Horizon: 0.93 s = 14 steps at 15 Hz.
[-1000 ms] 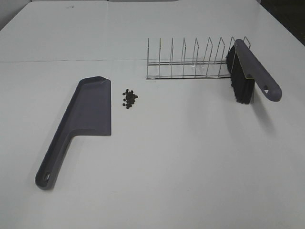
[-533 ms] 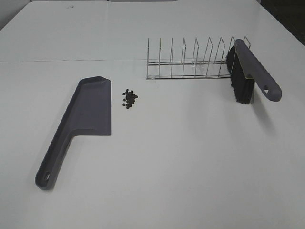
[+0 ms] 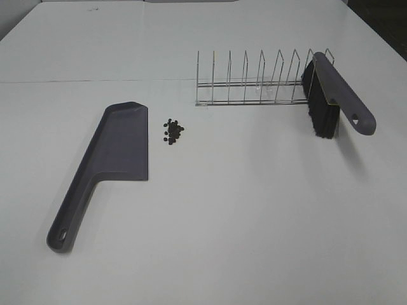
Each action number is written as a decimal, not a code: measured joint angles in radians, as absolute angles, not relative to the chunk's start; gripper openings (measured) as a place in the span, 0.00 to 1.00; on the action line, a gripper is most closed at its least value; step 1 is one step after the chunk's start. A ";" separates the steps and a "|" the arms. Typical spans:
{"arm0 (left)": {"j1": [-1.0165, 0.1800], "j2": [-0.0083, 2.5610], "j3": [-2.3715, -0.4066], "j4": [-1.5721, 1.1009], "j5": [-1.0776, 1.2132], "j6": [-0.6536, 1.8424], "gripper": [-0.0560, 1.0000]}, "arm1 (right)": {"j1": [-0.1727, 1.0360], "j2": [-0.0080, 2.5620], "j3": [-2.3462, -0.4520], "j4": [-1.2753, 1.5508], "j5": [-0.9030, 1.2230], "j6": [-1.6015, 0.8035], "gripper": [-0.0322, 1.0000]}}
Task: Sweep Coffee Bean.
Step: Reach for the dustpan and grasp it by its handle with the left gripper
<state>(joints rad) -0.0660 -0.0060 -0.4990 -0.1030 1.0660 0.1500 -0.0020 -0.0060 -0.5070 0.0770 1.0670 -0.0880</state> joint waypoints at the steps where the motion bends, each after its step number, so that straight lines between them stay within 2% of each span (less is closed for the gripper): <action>1: -0.066 -0.006 -0.499 -0.103 1.066 0.150 0.61 | -0.002 -0.006 -0.507 0.077 1.067 -0.088 0.80; 14: -0.066 -0.006 -0.499 -0.103 1.066 0.150 0.61 | -0.002 -0.006 -0.507 0.077 1.067 -0.088 0.80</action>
<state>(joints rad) -0.0660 -0.0060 -0.4990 -0.1030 1.0660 0.1500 -0.0020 -0.0060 -0.5070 0.0770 1.0670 -0.0880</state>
